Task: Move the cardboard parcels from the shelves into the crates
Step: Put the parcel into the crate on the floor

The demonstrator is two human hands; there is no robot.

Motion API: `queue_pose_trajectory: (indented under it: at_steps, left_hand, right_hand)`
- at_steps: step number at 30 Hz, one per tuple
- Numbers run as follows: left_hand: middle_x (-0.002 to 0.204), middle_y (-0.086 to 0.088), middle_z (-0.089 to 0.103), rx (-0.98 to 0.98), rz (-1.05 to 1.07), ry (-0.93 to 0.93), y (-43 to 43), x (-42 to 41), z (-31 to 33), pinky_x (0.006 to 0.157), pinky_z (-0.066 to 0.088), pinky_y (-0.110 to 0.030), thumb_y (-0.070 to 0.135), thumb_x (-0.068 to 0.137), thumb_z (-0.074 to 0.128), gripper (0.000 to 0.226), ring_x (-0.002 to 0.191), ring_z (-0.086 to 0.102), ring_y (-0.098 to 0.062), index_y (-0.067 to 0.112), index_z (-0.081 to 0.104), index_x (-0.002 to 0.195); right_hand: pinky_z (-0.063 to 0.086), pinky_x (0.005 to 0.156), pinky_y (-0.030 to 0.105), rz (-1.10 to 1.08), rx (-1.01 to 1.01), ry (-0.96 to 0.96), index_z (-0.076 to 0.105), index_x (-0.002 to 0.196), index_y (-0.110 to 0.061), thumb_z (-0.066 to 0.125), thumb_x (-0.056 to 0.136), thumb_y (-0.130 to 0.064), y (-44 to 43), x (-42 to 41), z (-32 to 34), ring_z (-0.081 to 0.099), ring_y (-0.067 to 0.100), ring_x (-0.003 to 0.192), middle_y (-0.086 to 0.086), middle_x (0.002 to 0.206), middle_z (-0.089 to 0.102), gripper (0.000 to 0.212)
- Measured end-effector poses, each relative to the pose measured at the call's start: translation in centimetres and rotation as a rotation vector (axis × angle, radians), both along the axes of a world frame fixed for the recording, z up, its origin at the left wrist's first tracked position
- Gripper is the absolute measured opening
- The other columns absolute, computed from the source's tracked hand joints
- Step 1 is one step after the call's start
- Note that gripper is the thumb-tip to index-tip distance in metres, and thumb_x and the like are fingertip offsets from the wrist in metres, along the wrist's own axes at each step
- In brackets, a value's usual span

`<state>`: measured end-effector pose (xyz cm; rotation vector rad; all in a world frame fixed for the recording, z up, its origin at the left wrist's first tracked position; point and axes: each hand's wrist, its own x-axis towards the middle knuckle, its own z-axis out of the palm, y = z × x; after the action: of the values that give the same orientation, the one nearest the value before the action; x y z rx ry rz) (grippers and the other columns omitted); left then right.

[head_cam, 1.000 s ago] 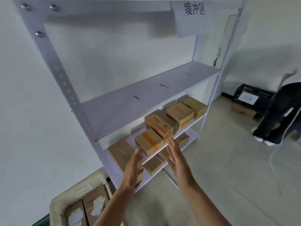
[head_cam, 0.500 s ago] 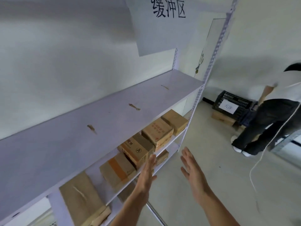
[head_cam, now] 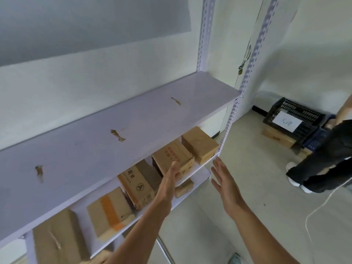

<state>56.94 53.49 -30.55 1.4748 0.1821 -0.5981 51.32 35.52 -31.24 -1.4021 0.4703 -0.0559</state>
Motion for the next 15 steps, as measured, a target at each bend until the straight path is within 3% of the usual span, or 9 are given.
queue_pose_trajectory:
  at_steps: [3,6,8,10,12,15]
  left_hand:
    - [0.166,-0.003,0.050,0.010,0.068,0.019,-5.7,1.8,-0.7,0.131,0.026,-0.062,0.074,0.099,0.040,0.081,0.154,0.044,-0.026,0.026,0.045,0.163]
    - [0.168,-0.003,0.046,0.030,0.150,0.041,-10.6,3.3,-1.3,0.130,0.028,-0.062,0.077,0.091,0.045,0.091,0.155,0.041,-0.026,0.026,0.037,0.167]
    - [0.167,-0.002,0.046,0.031,0.204,0.063,-13.3,4.4,-2.3,0.123,0.039,-0.056,0.070,0.101,0.044,0.079,0.153,0.044,-0.025,0.026,0.036,0.167]
    - [0.163,-0.001,0.051,0.033,0.261,0.092,-15.4,5.5,-3.5,0.104,0.050,-0.044,0.064,0.108,0.042,0.069,0.144,0.051,-0.021,0.026,0.039,0.165]
    - [0.160,0.000,0.054,0.052,0.308,0.117,-17.1,6.6,-4.5,0.105,0.047,-0.044,0.063,0.109,0.043,0.063,0.135,0.054,-0.018,0.026,0.046,0.159]
    - [0.157,-0.003,0.055,0.062,0.335,0.167,-19.1,8.8,-6.1,0.107,0.043,-0.048,0.063,0.108,0.045,0.043,0.131,0.053,-0.019,0.031,0.058,0.135]
  right_hand:
    - [0.036,0.124,0.035,0.042,0.015,0.025,0.036,0.162,-0.039,0.042,0.092,-0.071,-6.3,2.9,-0.9,0.042,0.002,0.149,-0.018,0.165,0.041,0.077]
    - [0.032,0.128,0.039,0.094,0.030,0.067,0.034,0.165,-0.033,0.036,0.106,-0.059,-12.1,5.3,-1.8,0.039,0.006,0.152,-0.015,0.167,0.039,0.064]
    - [0.030,0.129,0.041,0.130,0.022,0.097,0.033,0.165,-0.031,0.035,0.112,-0.048,-15.6,7.1,-2.6,0.037,0.006,0.152,-0.013,0.169,0.038,0.055]
    - [0.028,0.130,0.040,0.170,0.017,0.135,0.036,0.163,-0.031,0.036,0.113,-0.046,-18.5,9.1,-3.5,0.039,0.003,0.148,-0.015,0.167,0.039,0.053]
    - [0.027,0.131,0.041,0.213,0.008,0.171,0.040,0.161,-0.032,0.038,0.112,-0.048,-20.7,11.2,-4.3,0.039,0.003,0.148,-0.018,0.160,0.043,0.051]
    - [0.026,0.131,0.041,0.253,-0.003,0.216,0.047,0.153,-0.035,0.040,0.112,-0.049,-23.4,14.7,-5.9,0.035,0.008,0.155,-0.018,0.153,0.045,0.044]
